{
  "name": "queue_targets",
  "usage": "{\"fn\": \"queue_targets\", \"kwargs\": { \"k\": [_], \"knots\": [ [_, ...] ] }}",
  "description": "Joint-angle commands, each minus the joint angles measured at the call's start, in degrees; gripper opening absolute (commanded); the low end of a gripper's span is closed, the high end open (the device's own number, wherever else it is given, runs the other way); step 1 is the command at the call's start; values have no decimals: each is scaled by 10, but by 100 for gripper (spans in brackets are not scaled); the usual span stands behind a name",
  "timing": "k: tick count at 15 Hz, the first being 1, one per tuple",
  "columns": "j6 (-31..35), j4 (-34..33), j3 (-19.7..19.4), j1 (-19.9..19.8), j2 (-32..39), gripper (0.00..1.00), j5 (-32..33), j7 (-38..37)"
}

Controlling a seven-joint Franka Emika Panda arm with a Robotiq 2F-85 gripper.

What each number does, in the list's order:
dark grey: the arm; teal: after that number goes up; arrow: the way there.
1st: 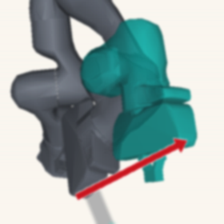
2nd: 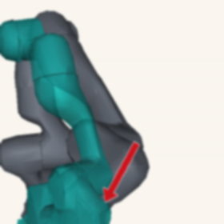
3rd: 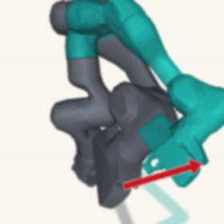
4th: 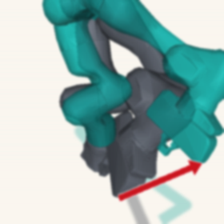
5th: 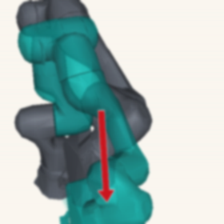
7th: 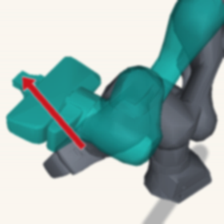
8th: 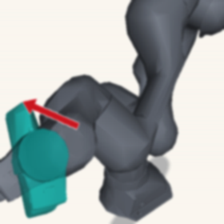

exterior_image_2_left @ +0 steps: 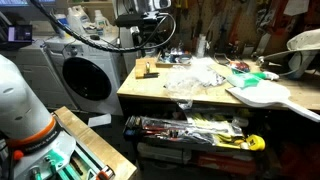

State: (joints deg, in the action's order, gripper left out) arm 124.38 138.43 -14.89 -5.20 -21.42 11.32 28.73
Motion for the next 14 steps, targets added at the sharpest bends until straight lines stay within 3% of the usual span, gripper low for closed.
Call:
{"fn": "queue_targets", "kwargs": {
  "k": [1,13,14],
  "knots": [
    [-1,-1,5,-5,1,100,-3,2],
    [-1,-1,5,-5,1,100,-3,2],
    [9,-3,4,13,3,100,-21,36]
  ]
}}
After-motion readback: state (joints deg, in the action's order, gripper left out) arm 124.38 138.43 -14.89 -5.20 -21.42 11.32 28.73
